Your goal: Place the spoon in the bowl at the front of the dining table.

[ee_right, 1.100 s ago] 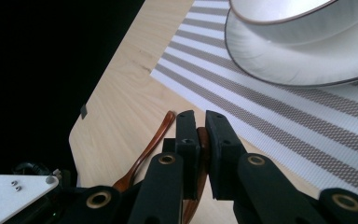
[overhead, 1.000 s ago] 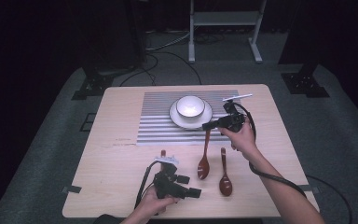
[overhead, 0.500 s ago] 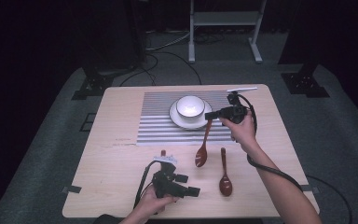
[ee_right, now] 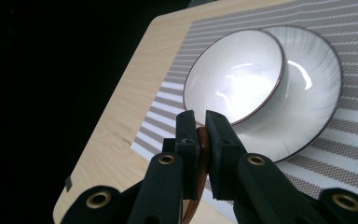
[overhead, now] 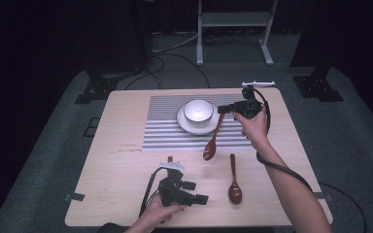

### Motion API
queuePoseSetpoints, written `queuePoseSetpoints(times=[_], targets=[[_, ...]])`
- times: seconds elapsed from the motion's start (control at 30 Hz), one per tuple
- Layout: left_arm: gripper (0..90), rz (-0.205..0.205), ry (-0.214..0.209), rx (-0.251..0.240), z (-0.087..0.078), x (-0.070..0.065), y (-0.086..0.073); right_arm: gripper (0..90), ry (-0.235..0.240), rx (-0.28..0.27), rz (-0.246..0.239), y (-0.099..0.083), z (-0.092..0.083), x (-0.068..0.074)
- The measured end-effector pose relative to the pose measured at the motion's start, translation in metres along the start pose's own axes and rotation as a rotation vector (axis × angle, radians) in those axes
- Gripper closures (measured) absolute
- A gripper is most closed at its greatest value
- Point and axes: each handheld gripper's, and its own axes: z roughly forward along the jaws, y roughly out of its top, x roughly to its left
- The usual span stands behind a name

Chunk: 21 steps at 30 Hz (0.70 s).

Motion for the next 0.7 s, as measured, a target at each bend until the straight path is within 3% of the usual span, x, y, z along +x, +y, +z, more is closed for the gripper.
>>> queuePoseSetpoints(times=[0.7], targets=[[5.5, 0.008, -0.007, 0.0, -0.001, -0.001, 0.0, 83.4, -0.089, -0.162, 0.055, 0.04, -0.001, 0.004]])
